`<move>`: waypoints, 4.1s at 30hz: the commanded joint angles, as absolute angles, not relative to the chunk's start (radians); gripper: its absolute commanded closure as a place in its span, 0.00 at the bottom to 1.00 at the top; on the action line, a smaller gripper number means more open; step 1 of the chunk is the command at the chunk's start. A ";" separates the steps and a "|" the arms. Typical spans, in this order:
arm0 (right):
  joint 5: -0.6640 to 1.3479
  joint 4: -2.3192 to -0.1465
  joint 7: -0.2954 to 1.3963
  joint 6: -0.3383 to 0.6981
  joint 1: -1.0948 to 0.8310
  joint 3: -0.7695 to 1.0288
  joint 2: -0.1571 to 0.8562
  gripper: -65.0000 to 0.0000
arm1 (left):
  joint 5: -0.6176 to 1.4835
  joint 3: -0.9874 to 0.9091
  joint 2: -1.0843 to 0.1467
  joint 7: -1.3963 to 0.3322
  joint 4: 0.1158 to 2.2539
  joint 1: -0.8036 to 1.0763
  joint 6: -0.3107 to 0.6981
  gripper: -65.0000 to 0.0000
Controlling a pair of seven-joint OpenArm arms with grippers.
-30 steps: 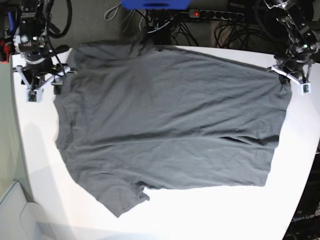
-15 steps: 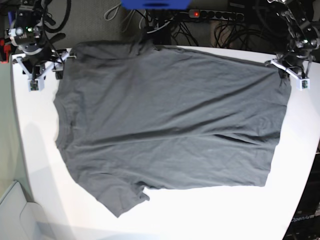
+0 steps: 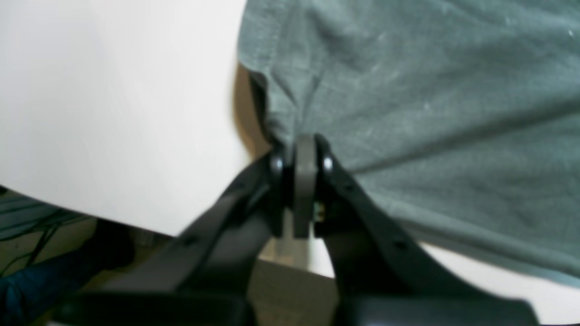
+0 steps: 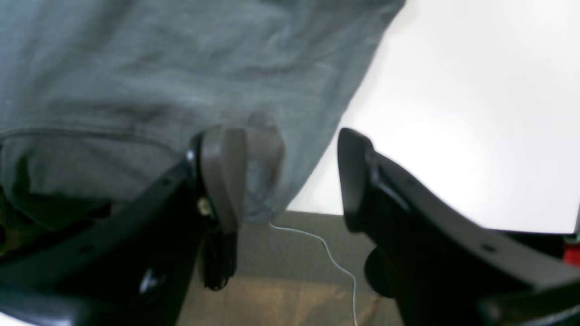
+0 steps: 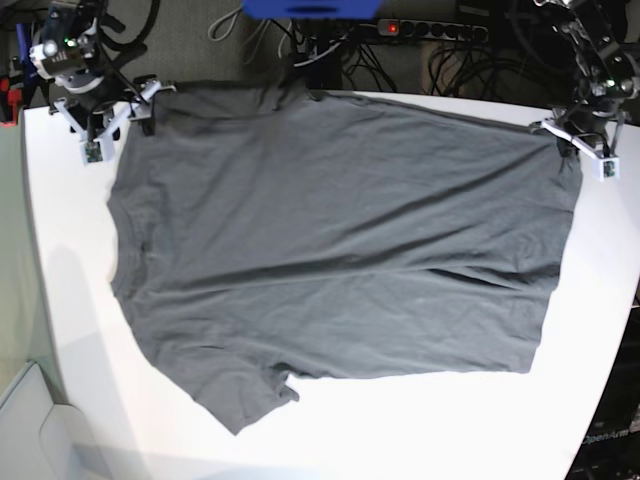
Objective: Layout the t-shirt on the table in an organized manner, then fold the t-shirt properly
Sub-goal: 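Grasp the shirt's shoulder edge with both grippers, then lift the shoulder edge and fold it over onto the shirt body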
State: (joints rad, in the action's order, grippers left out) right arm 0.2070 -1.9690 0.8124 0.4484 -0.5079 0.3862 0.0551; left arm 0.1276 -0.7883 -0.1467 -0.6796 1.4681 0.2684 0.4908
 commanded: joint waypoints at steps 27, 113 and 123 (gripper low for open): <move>0.213 -1.962 0.862 0.450 -0.527 0.392 0.021 0.49 | 0.097 -0.786 -0.148 -0.722 1.474 0.274 0.483 1.00; 0.277 -2.035 0.839 0.698 -0.378 0.648 0.081 1.00 | 0.108 -0.839 -0.044 -0.731 1.920 0.328 0.483 1.00; 0.277 -2.032 0.840 0.698 -0.337 0.618 0.081 1.00 | 0.101 -0.832 -0.041 -0.731 1.911 0.265 0.483 1.00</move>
State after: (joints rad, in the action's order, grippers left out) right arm 0.2695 -2.0155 0.8677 0.7029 -0.3431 0.6125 0.0685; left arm 0.1009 -0.8284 -0.0299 -0.7544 1.8935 0.2665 0.4946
